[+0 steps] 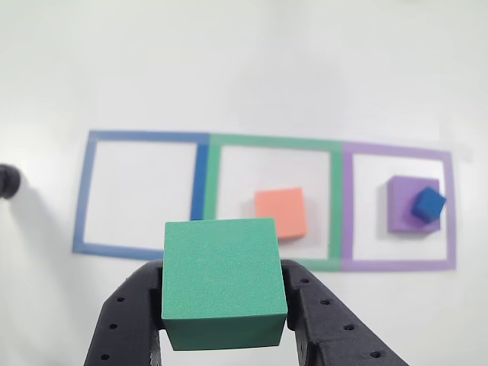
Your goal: Tower of hanoi
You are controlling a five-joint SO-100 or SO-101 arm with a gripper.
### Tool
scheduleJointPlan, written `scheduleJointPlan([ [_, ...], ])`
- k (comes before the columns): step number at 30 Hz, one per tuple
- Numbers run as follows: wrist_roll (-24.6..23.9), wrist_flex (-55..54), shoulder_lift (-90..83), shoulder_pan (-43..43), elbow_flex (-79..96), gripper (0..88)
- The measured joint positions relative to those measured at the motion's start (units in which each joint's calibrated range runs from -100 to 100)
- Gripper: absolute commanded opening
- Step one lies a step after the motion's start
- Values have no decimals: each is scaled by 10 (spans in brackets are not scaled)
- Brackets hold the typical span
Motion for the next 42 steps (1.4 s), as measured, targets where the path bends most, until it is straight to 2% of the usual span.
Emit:
scheduleJointPlan([
  [3,-2,26,-24,18,-10,40],
  [7,20,26,-67,54,44,44],
  [16,24,-173,-184,118,375,44],
  [22,24,-352,-201,124,573,47],
  [28,22,-609,-190,124,758,48],
  [42,24,-1079,-41,81,977,47],
])
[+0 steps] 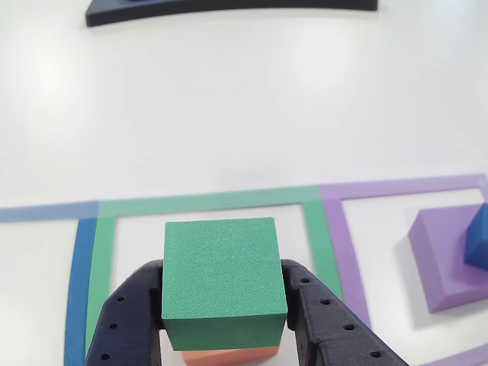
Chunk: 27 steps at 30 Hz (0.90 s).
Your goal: Tower of hanoi
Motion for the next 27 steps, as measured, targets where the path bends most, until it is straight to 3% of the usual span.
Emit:
scheduleJointPlan([
  [10,0,-186,124,-8,30,47],
  [27,0,-338,307,0,4,46],
])
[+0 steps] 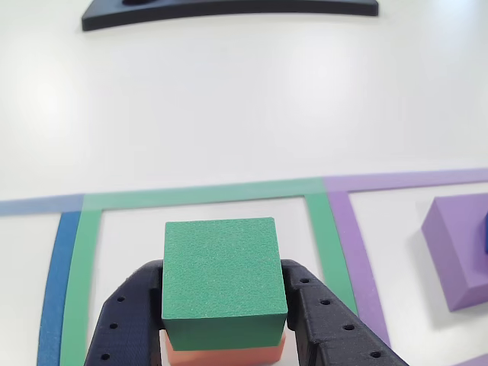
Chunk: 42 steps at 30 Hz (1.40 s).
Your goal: Tower of hanoi
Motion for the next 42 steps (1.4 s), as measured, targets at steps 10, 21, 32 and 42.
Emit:
scheduleJointPlan([
  [10,0,-37,53,0,-18,46],
  [21,0,-63,89,0,-35,48],
  [32,0,-77,117,0,-44,53],
  [42,0,-88,134,0,-49,117],
])
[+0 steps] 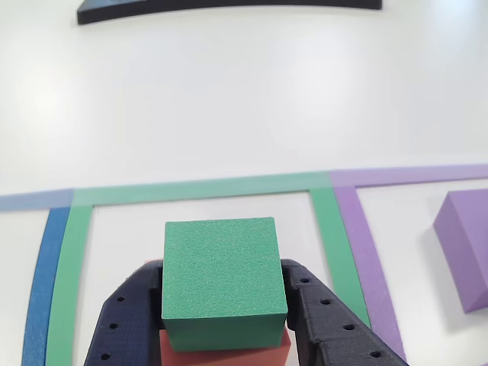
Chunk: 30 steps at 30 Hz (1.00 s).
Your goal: Tower of hanoi
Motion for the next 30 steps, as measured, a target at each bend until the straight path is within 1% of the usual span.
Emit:
scheduleJointPlan([
  [7,0,-14,9,0,-1,187],
  [17,0,-18,8,0,-2,230],
  [20,0,-6,-30,0,3,225],
  [22,0,27,-73,0,11,202],
  [26,6,136,-187,0,16,102],
  [28,6,217,-257,-1,17,52],
  [30,6,335,-344,6,8,3],
])
